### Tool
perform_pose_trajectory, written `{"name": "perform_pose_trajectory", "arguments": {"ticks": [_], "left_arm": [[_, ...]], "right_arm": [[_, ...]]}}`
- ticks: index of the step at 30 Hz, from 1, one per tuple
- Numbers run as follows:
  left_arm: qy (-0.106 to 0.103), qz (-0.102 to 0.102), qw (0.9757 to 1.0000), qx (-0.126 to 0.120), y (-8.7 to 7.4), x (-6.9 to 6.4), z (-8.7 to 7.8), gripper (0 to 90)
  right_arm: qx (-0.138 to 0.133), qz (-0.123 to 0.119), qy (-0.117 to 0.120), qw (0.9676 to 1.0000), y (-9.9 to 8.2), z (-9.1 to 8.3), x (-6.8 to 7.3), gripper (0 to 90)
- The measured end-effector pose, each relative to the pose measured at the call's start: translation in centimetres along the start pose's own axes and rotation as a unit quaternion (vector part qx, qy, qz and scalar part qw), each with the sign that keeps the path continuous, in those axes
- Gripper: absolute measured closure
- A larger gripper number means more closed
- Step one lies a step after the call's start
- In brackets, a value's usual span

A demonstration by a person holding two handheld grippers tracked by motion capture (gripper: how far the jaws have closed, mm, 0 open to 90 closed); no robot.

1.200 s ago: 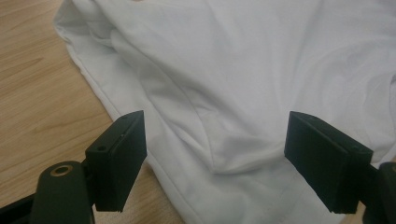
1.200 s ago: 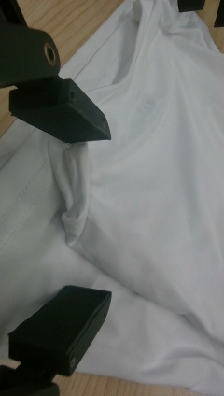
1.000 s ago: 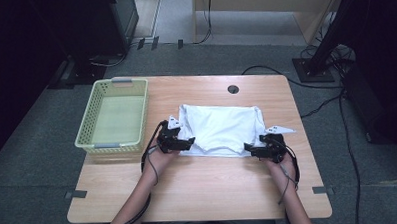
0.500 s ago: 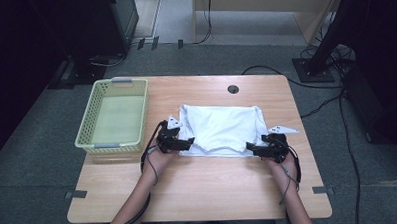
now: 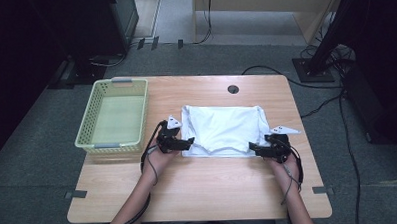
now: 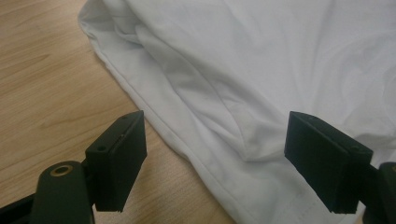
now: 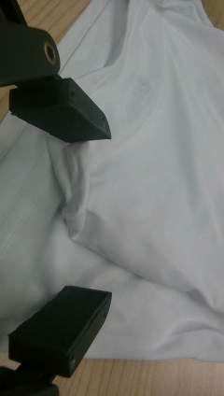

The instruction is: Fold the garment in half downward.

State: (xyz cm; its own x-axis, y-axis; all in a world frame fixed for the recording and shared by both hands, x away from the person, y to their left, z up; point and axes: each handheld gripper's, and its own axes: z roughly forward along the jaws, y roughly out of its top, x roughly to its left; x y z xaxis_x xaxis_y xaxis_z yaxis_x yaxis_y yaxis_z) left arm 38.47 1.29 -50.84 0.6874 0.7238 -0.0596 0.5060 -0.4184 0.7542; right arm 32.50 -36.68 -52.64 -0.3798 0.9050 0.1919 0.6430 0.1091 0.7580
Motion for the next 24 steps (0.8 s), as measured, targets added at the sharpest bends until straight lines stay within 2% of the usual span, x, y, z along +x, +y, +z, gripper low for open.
{"name": "perform_pose_trajectory", "arguments": {"ticks": [24], "left_arm": [[0.0, 0.002, 1.0, 0.004, -0.1, -0.1, 0.2, 21.8]], "right_arm": [[-0.004, 0.011, -0.015, 0.9998, -0.5, -1.0, -1.3, 18.7]]}}
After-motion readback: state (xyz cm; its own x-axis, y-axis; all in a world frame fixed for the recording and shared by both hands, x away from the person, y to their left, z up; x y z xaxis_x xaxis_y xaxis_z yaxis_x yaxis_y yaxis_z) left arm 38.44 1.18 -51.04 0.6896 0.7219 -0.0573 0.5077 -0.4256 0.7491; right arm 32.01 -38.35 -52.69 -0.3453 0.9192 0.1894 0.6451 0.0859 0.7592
